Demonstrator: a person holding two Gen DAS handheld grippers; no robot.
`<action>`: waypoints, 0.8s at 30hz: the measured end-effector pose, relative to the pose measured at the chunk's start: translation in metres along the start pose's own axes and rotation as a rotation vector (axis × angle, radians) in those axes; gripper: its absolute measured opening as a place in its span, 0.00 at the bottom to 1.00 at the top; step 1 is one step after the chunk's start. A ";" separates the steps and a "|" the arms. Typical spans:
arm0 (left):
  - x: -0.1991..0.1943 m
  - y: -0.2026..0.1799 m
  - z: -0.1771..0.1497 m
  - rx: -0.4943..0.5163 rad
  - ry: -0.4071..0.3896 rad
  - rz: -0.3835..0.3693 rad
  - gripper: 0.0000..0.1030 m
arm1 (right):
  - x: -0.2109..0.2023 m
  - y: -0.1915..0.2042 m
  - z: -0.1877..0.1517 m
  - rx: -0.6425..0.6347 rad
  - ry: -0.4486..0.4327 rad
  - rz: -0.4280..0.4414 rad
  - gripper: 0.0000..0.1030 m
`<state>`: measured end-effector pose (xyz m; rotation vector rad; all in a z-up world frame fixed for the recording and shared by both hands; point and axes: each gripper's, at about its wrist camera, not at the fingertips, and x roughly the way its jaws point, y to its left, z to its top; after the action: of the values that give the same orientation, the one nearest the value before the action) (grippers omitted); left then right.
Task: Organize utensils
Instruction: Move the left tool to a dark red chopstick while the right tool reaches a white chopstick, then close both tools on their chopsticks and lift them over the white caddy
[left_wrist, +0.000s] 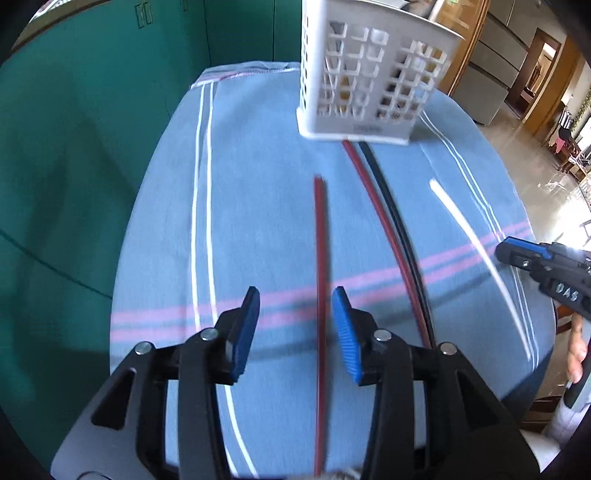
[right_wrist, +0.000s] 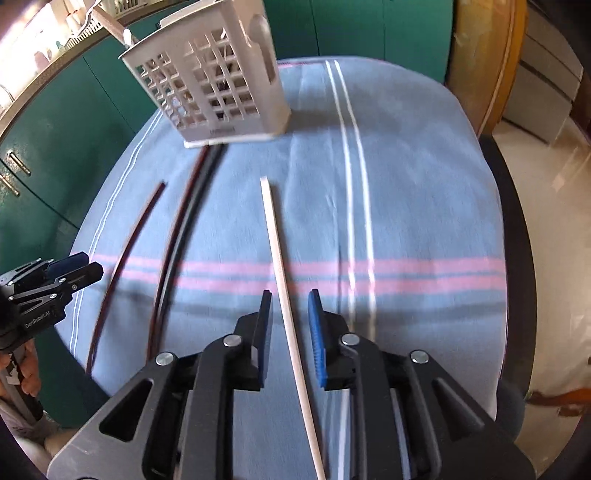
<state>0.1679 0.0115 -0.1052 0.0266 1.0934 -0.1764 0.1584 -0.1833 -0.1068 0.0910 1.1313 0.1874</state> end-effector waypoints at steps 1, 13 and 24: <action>0.003 0.000 0.008 0.003 0.005 -0.003 0.39 | 0.005 0.001 0.009 -0.006 0.000 -0.006 0.20; 0.060 -0.017 0.074 0.108 0.159 0.015 0.42 | 0.051 0.016 0.074 -0.072 0.081 -0.053 0.23; 0.070 -0.023 0.082 0.132 0.166 0.022 0.41 | 0.064 0.022 0.082 -0.114 0.099 -0.085 0.26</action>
<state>0.2680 -0.0291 -0.1275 0.1735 1.2455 -0.2296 0.2569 -0.1471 -0.1249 -0.0682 1.2179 0.1819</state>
